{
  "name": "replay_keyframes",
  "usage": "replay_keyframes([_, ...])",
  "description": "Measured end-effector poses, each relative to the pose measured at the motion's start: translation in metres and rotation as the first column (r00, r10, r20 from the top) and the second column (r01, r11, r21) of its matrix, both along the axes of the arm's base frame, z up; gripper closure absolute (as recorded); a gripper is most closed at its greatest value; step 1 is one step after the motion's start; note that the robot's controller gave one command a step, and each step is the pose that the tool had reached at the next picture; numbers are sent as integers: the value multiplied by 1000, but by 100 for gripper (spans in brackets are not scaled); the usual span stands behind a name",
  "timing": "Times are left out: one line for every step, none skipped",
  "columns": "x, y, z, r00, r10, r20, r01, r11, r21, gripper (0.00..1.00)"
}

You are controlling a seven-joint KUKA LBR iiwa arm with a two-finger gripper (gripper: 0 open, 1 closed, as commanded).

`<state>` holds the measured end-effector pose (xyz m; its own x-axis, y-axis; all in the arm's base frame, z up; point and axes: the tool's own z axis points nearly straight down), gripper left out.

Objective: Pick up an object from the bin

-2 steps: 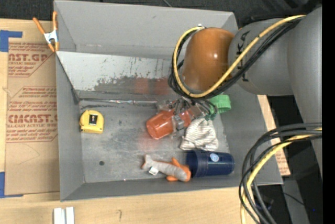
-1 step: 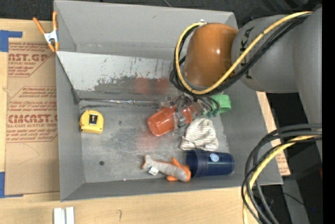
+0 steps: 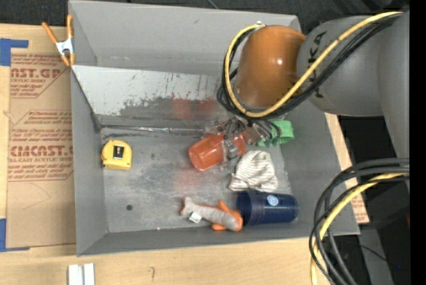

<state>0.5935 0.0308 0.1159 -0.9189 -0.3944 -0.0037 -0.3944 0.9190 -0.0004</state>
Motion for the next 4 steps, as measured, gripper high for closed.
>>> replay_keyframes([0, 0, 7, 1000, 0, 1, 0, 1000, 0, 100])
replay_keyframes([0, 0, 12, 1000, 0, 0, 0, 1000, 0, 100])
replay_keyframes([0, 0, 16, 1000, -1, -1, 1, 1000, 0, 100])
replay_keyframes([0, 1, 21, 1000, -1, -1, 1, 1000, 0, 100])
